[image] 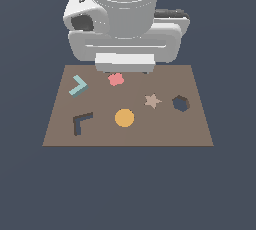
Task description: Insert a designated object into the corresponding slot on a board.
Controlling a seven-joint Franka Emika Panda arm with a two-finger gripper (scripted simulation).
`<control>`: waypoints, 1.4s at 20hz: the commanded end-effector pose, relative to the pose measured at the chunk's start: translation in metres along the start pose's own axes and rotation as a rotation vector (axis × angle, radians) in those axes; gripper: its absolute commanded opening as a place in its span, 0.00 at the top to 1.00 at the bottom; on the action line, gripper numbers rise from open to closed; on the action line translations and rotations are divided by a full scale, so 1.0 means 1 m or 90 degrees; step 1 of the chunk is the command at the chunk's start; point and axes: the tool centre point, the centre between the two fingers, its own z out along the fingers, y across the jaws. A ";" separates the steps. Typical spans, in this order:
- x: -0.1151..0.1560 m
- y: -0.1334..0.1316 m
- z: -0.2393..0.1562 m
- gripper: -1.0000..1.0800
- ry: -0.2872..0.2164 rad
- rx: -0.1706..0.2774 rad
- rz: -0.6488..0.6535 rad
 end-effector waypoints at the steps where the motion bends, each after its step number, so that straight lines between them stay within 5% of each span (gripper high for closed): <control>1: 0.000 0.000 0.000 0.04 0.000 0.000 0.000; 15: -0.013 0.019 0.014 0.04 0.000 0.000 -0.062; 28: -0.037 0.076 0.051 0.04 -0.002 0.002 -0.225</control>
